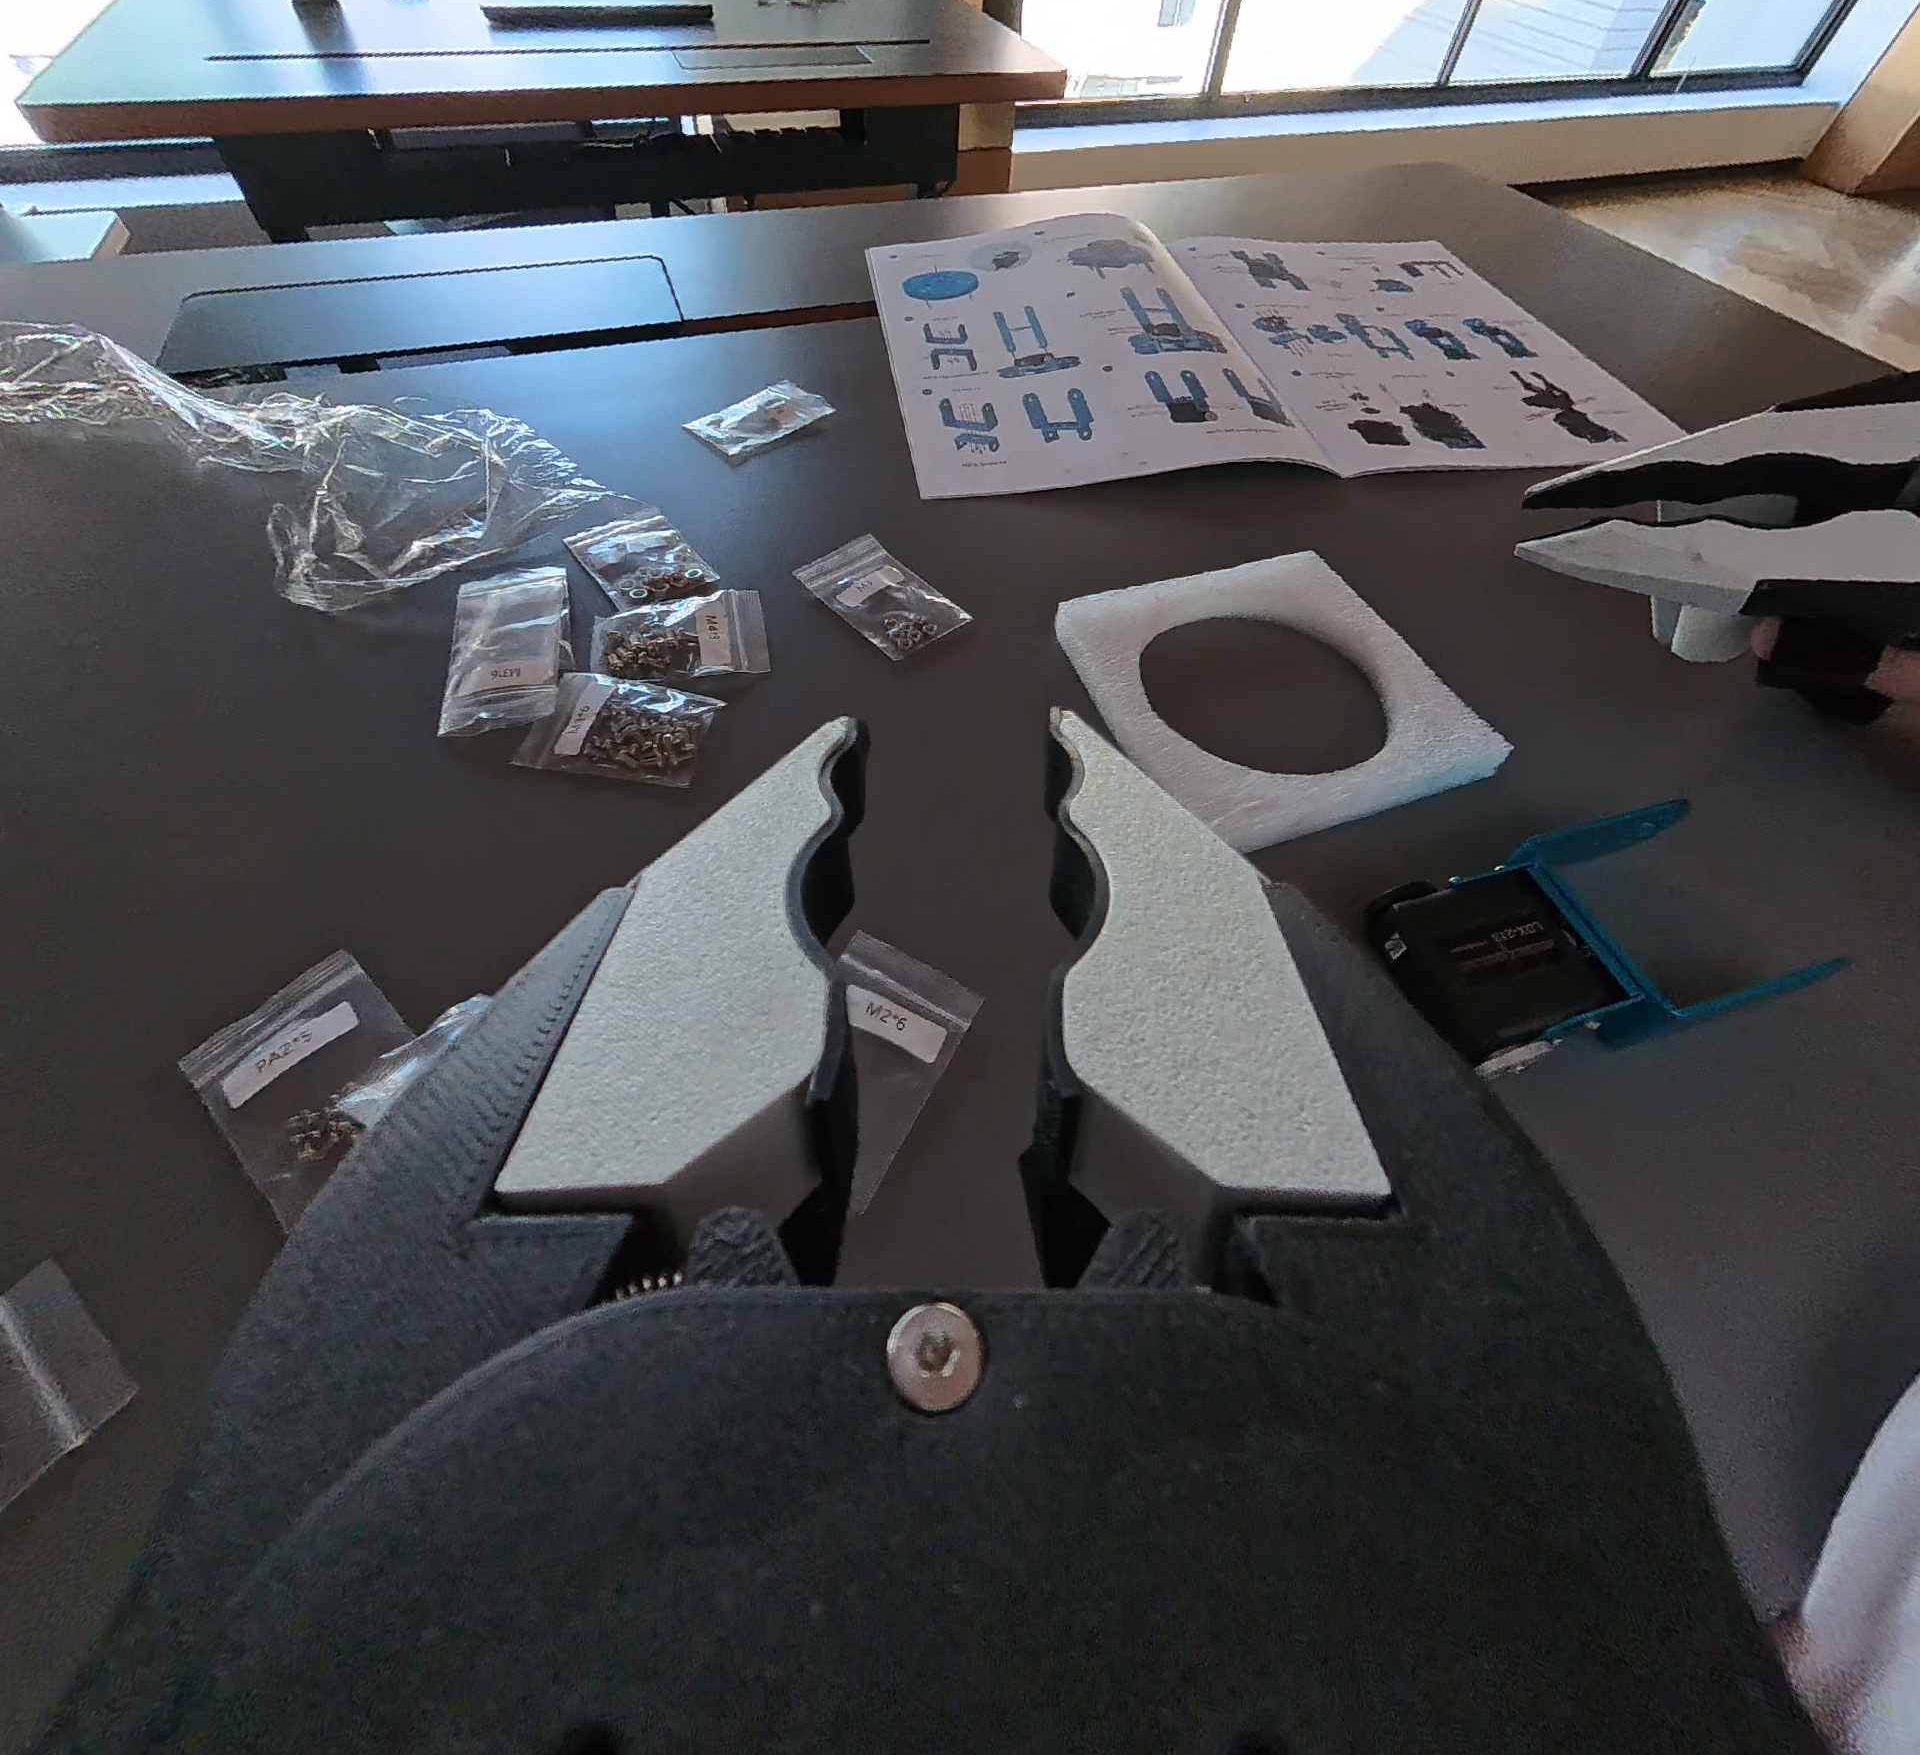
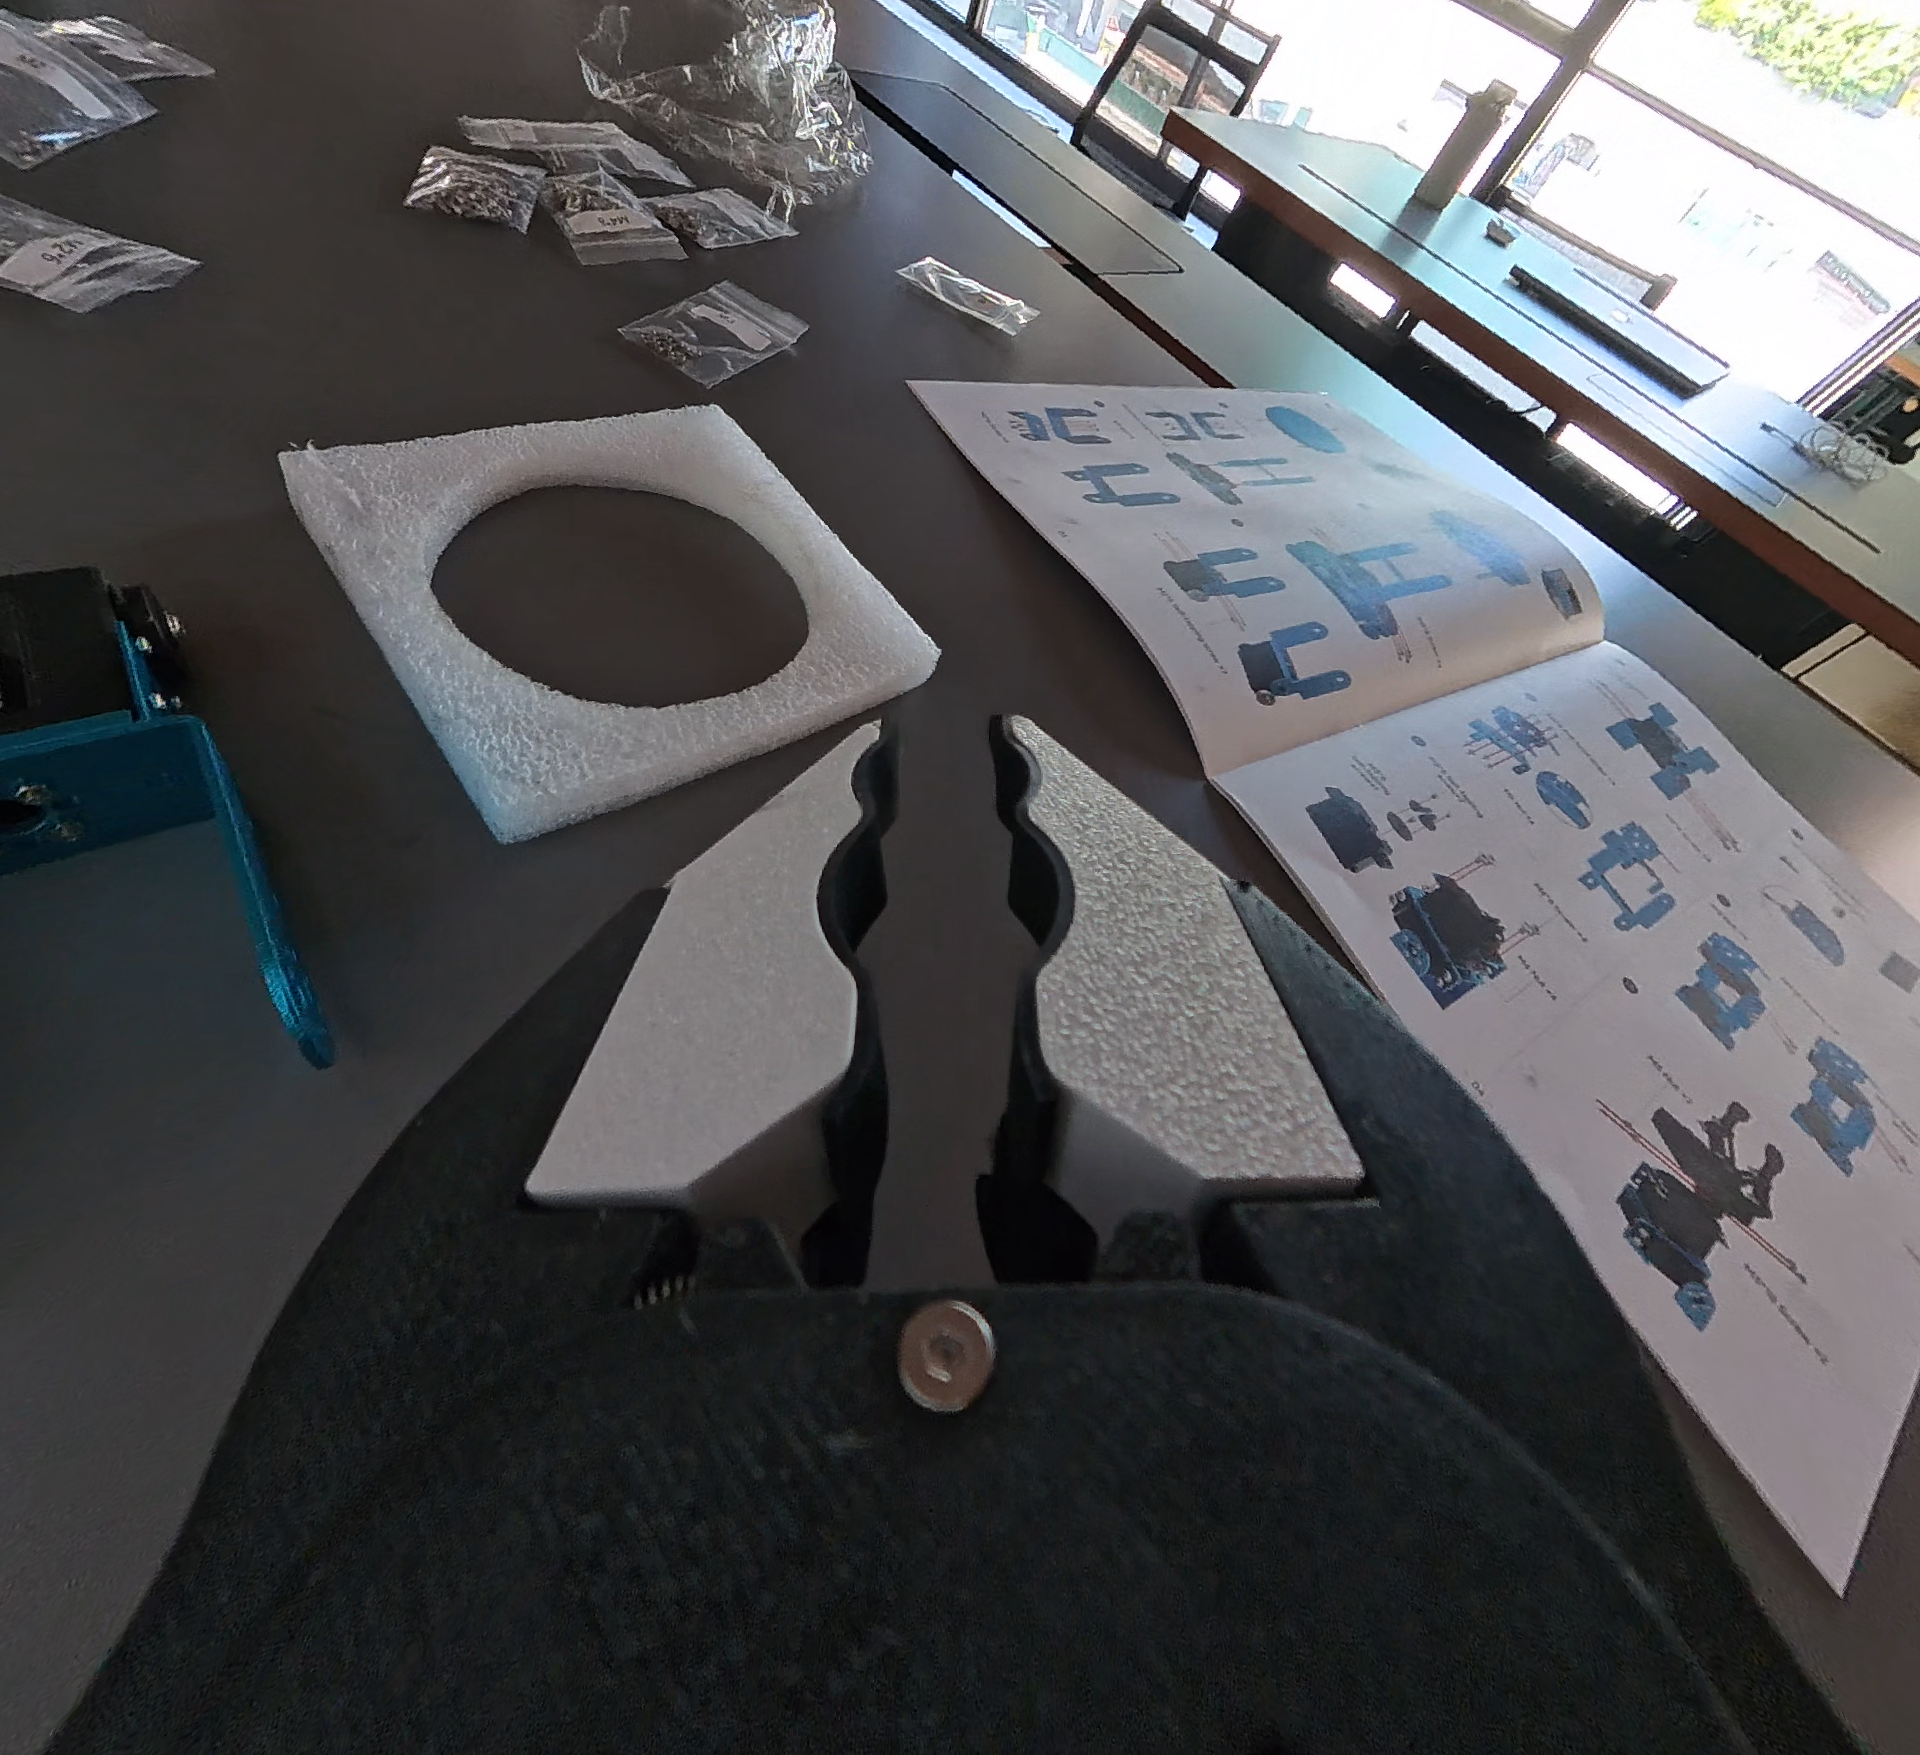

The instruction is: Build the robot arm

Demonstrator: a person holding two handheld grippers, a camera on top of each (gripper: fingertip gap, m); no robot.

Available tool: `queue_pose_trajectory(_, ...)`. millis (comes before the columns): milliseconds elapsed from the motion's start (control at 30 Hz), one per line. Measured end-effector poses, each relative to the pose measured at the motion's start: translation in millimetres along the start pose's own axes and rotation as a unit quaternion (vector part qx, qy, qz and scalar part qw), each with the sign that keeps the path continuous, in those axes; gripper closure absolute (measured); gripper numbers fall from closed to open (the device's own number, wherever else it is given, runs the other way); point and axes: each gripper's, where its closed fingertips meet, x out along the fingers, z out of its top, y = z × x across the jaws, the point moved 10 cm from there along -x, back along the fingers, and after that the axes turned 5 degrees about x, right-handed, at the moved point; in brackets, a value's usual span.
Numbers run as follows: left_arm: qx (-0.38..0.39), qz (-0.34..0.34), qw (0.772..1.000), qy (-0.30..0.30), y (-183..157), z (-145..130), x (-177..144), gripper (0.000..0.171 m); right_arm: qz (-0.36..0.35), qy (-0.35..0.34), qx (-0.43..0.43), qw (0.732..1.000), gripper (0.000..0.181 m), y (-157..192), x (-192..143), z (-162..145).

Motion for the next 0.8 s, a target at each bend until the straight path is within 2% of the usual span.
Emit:
queue_pose_trajectory(133, 0.003, -0.007, 1.000, -0.023, 10, 0, -7, 0.138, 0.012, -0.009, 0.034, 0.999, 0.159, 3, 1, 8)
queue_pose_trajectory(200, 0.010, -0.005, 0.999, -0.032, 18, 0, -13, 0.138, 0.049, -0.032, 0.072, 0.996, 0.156, 15, 1, 29)
queue_pose_trajectory(300, 0.026, -0.006, 0.999, -0.043, 32, -4, -21, 0.137, 0.072, -0.045, 0.080, 0.993, 0.152, 38, 14, 64)
queue_pose_trajectory(500, 0.050, -0.050, 0.996, -0.048, 67, -15, -29, 0.138, 0.102, 0.000, 0.081, 0.991, 0.148, 88, 76, 99)
queue_pose_trajectory(633, 0.062, -0.081, 0.993, -0.056, 92, -21, -36, 0.138, 0.122, 0.039, 0.100, 0.987, 0.145, 121, 120, 111)
queue_pose_trajectory(800, 0.047, -0.112, 0.991, -0.060, 119, -26, -41, 0.139, 0.112, 0.069, 0.114, 0.985, 0.144, 141, 168, 121)
